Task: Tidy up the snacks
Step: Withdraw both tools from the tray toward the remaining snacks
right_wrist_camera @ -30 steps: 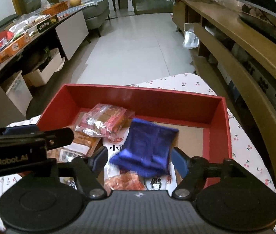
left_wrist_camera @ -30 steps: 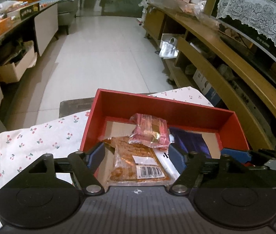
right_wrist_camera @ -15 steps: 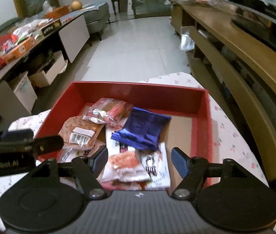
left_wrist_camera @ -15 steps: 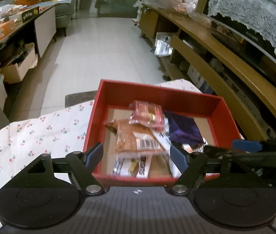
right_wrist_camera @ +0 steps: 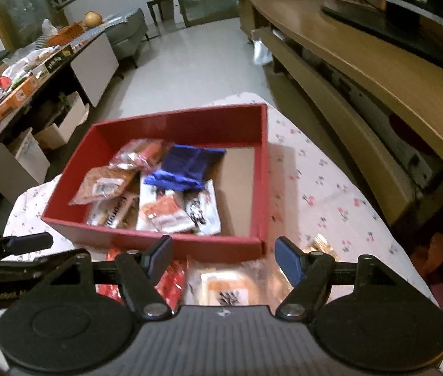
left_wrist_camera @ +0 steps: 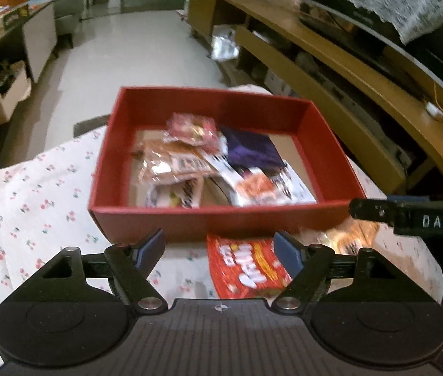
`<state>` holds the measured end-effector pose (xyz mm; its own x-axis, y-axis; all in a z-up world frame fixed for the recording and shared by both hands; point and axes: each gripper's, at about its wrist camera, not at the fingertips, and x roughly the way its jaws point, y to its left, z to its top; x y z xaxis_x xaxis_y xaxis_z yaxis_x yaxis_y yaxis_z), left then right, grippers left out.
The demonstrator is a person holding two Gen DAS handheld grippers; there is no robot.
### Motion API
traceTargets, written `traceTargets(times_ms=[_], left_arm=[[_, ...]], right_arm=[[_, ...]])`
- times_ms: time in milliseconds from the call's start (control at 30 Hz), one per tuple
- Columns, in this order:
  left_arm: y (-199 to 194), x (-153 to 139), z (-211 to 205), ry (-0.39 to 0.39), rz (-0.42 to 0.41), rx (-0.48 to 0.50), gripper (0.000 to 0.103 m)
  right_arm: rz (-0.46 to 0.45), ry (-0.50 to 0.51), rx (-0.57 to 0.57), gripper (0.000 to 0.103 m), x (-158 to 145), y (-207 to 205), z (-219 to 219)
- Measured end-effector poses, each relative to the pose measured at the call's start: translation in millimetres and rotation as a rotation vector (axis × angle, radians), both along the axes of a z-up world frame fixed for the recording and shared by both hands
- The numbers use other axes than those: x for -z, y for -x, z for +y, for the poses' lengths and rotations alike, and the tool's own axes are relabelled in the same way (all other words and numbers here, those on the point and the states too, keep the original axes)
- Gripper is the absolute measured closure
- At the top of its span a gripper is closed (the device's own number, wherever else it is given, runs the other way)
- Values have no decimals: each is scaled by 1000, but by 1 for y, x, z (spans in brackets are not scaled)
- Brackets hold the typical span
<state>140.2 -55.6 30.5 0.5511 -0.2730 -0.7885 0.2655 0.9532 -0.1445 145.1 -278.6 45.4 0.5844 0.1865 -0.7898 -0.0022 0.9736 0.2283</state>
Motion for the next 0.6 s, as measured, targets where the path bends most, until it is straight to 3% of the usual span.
traceTargets(times_ms=[367, 600], left_arm=[[22, 19, 0, -12, 71, 79, 18], [33, 37, -1, -48, 122, 129, 17]], right_arm=[[84, -20, 70, 20, 18, 12, -40], [93, -5, -50, 20, 24, 9, -5]])
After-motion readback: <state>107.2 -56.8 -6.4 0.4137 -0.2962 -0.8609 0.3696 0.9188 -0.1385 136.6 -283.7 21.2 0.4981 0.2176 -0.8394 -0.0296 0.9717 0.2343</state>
